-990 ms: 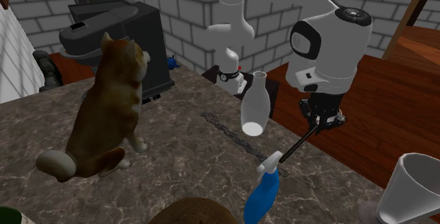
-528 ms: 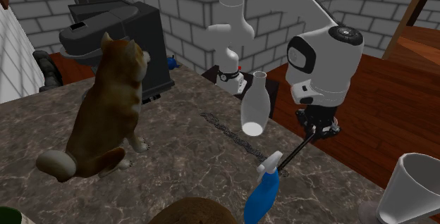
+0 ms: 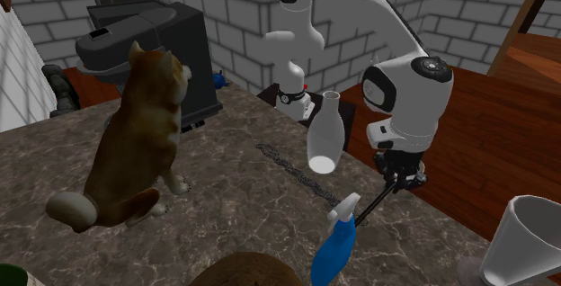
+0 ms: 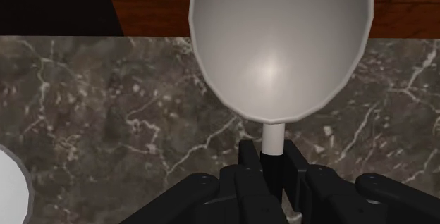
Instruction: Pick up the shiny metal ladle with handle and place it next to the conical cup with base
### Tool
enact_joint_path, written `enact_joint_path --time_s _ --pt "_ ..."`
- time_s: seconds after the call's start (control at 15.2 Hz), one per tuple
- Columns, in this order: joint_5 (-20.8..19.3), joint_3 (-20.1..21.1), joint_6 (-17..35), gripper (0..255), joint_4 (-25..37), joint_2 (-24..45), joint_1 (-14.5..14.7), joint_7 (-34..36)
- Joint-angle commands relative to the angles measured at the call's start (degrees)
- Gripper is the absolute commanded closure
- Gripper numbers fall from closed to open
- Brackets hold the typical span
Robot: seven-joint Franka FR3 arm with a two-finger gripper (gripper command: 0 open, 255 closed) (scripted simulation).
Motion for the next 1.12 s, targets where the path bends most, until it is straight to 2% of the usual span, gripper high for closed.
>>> enact_joint_path --time_s 0.0,0.2,0.73,0.79,1.06 --pt "-0.32 -0.17 1.32 255 -0.53 0.79 0.16 0.17" --pt "-0.85 -0.49 3.11 255 -0.97 2.2 0.42 0.36" --pt "-0.87 -0.5 3.17 255 -0.99 2.24 0.42 0.37" --pt "-0.87 -0.5 3.17 0 -0.99 2.24 0.42 0.37" --pt "-0.87 -0.5 3.17 0 -0.99 2.24 0.42 0.37"
